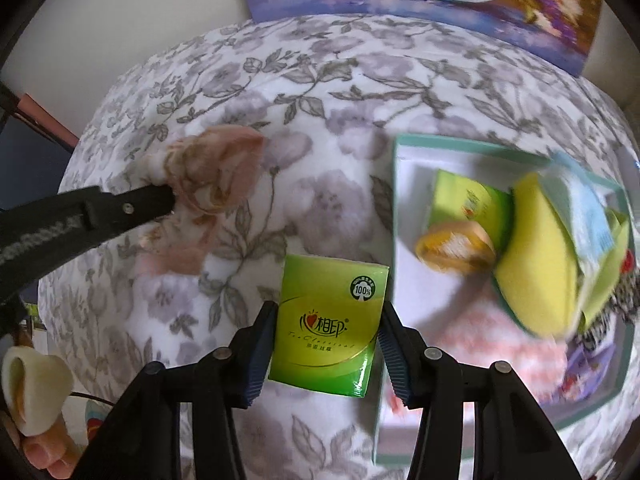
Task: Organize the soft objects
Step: 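Carry the pink cloth and tissue pack over the tray with both tools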
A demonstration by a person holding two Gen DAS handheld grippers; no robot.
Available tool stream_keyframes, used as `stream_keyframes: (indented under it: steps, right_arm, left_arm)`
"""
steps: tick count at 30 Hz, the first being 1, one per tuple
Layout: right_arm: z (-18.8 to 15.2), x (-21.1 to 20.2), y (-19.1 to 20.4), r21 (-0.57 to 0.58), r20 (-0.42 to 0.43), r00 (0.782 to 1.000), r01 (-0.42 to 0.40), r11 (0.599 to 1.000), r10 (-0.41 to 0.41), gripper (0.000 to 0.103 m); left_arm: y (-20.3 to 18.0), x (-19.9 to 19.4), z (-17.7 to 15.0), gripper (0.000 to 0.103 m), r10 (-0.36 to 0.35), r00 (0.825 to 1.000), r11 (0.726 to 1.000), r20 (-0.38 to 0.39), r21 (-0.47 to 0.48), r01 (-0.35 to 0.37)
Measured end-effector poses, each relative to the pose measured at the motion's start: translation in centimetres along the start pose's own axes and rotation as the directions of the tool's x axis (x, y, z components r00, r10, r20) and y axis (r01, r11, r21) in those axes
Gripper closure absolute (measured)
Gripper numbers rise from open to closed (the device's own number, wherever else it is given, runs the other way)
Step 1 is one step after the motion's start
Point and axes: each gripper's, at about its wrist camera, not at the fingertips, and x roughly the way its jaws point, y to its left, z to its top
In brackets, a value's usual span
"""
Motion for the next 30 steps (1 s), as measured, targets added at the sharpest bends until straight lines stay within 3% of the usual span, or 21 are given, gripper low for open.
stream_keyframes:
  steps: [5,11,18,26,30]
  right_arm:
    - [-2.3,-1.7,-0.7,0.007,0.011,0.999,0.037,0.999,-0.037,0.050]
    - [-4.3,-3.6,-3.6,0.073,0.042,0.997,0.054,0.996,-0.058,0.050]
    - [-5.5,-3.6,-8.8,0.174,0.023,0.996,0.077,0.982,-0.082,0.050]
    - [-6.6,-3.4,-12.8,0.238,0.005,0.997,0.074,0.969,-0.078,0.050]
    - [-7.1,-3.0,-14.4,0.264,-0.012,0.997,0.076,0.962,-0.076,0.050]
  left_arm:
    - [-1.0,-3.1,-2.5,0.097,-0.053,0.997,0.998,0.054,0.022,0.052]
    - [-2.8,-5.3,-5.3,0.097,-0.072,0.992,0.995,0.108,0.071,0.064]
    - [-6.3,-3.3,-7.4,0.097,-0.122,0.992,0.985,0.023,0.125,0.118]
    - [-11.5,-1.2,-10.0,0.097,-0.128,0.990,0.963,-0.053,0.230,0.137]
    - [-13.5,0.1,-10.9,0.097,-0.095,0.993,0.955,-0.068,0.274,0.110]
